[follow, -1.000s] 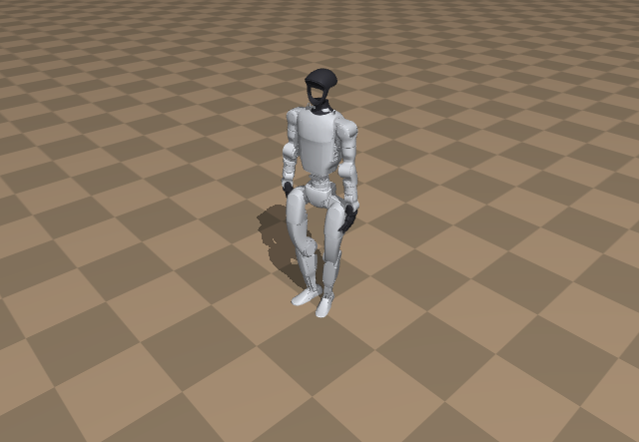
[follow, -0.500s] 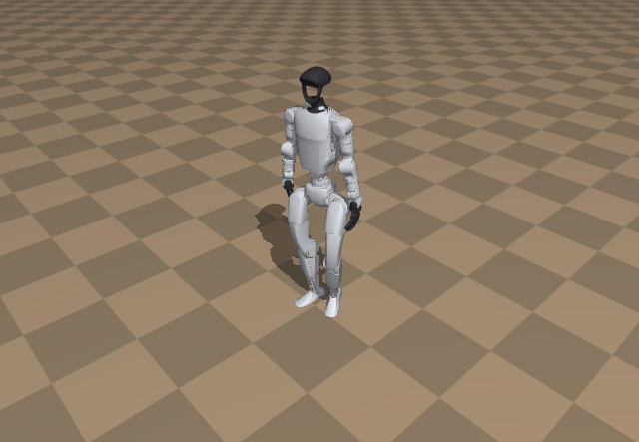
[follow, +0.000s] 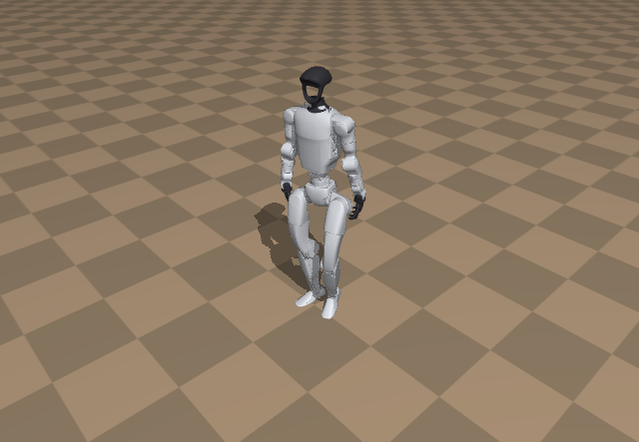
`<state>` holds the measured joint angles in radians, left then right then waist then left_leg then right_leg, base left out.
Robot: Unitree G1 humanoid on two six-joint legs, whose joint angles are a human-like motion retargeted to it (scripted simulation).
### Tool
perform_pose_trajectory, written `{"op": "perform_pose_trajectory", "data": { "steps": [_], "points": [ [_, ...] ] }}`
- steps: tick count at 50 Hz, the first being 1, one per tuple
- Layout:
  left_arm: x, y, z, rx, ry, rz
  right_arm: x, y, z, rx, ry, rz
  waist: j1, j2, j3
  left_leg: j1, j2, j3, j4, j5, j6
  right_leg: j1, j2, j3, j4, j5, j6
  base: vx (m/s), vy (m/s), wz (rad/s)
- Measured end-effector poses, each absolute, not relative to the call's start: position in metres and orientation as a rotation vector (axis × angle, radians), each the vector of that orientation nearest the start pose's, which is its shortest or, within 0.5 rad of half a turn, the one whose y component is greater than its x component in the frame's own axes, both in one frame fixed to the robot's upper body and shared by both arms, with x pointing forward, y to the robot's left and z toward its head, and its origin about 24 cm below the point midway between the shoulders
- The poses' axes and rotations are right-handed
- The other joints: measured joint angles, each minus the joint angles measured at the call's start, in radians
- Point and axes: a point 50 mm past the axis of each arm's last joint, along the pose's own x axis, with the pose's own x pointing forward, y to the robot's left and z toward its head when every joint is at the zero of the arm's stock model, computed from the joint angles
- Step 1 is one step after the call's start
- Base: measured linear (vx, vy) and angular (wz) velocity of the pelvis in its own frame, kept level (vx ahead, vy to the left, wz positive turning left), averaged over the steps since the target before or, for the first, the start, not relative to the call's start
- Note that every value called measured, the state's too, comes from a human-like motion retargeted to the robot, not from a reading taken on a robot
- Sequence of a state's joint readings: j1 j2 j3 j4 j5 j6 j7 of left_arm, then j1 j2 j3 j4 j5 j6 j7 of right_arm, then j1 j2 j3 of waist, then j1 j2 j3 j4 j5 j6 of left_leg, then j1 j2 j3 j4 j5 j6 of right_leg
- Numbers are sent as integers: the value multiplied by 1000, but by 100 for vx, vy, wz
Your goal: In place motions
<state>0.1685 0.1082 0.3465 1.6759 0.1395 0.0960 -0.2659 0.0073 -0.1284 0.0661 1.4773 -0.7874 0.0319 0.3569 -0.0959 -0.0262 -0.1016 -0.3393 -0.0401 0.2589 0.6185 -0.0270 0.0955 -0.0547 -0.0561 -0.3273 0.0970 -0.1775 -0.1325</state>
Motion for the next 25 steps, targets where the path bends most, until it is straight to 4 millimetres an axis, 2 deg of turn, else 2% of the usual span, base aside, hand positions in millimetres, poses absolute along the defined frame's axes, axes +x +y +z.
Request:
{"op": "perform_pose_trajectory", "data": {
  "steps": [2, 3, 4, 5, 7, 8, 10, 13, 15, 17, 18, 20, 22, 25],
  "points": [
    [-83, 174, -168, -377, 1845, 115, 11, -189, -178, -524, 1607, 808, -2, 26, -7, 112, -25, -62, -204, -65, -21, -1, 31, 9, 20, -20, -2, 11, -12, -11],
    [-79, 177, -169, -365, 1832, 118, 9, -189, -178, -519, 1610, 803, -11, 38, -11, 164, -20, -67, -278, -131, -23, -3, 42, 3, 36, -33, -2, 11, -13, 7],
    [-74, 179, -170, -356, 1819, 122, 6, -190, -178, -520, 1621, 797, -17, 52, -20, 195, -14, -61, -340, -152, -11, -12, 51, 3, 59, -47, 0, 13, -13, 6],
    [-69, 181, -171, -348, 1804, 127, 3, -192, -178, -523, 1637, 790, -21, 67, -30, 216, -7, -48, -394, -150, 7, -23, 59, 7, 87, -63, 3, 5, -13, -39],
    [-46, 187, -174, -330, 1751, 133, 1, -195, -177, -530, 1667, 759, -14, 85, -34, 218, 37, -63, -439, -116, -34, -66, 55, 48, 177, -84, 25, -12, -14, -10],
    [-30, 191, -175, -305, 1717, 130, 2, -195, -178, -516, 1670, 730, -47, 85, -8, 209, 28, -128, -442, -97, -37, -90, 51, 11, 230, -71, 18, -21, -15, 103],
    [1, 202, -176, -241, 1645, 112, 2, -196, -177, -475, 1660, 676, -78, 86, 40, 226, 27, -173, -456, -84, -30, -118, 19, -43, 343, -23, 37, -19, -11, 102],
    [42, 210, -173, -151, 1562, 63, -8, -203, -176, -443, 1687, 671, -13, 89, 33, 219, 35, -127, -472, -87, -21, -239, -38, 5, 549, 118, 98, -9, -4, -87],
    [64, 213, -170, -127, 1511, 62, -11, -212, -174, -487, 1722, 663, 144, 8, 11, 217, -5, 65, -495, -101, -13, -365, -34, 200, 676, 227, 121, -10, -4, -240],
    [82, 213, -168, -100, 1460, 52, -19, -212, -174, -483, 1754, 617, -21, 96, 25, 174, 41, -116, -454, -90, -11, -428, -76, 48, 782, 290, 133, -13, -5, 190],
    [90, 214, -166, -100, 1428, 51, -20, -213, -173, -489, 1764, 601, -52, 114, 34, 164, 51, -139, -445, -90, -9, -473, -75, 42, 851, 270, 127, -15, -5, 132],
    [104, 217, -163, -94, 1376, 46, -22, -214, -173, -481, 1781, 599, -52, 101, 36, 159, 41, -110, -454, -89, 0, -563, -88, 73, 988, 200, 98, -12, -6, -17],
    [108, 219, -162, -75, 1356, 41, -29, -212, -172, -455, 1805, 613, -86, 123, 34, 142, 54, -142, -451, -84, 2, -659, -76, 74, 1128, 131, 84, -4, -6, 21],
    [105, 219, -163, -56, 1356, 46, -37, -210, -171, -434, 1829, 634, -105, 135, 26, 127, 60, -160, -464, -72, 4, -779, -49, 105, 1291, 86, 94, -1, -2, 7]
  ]
}}
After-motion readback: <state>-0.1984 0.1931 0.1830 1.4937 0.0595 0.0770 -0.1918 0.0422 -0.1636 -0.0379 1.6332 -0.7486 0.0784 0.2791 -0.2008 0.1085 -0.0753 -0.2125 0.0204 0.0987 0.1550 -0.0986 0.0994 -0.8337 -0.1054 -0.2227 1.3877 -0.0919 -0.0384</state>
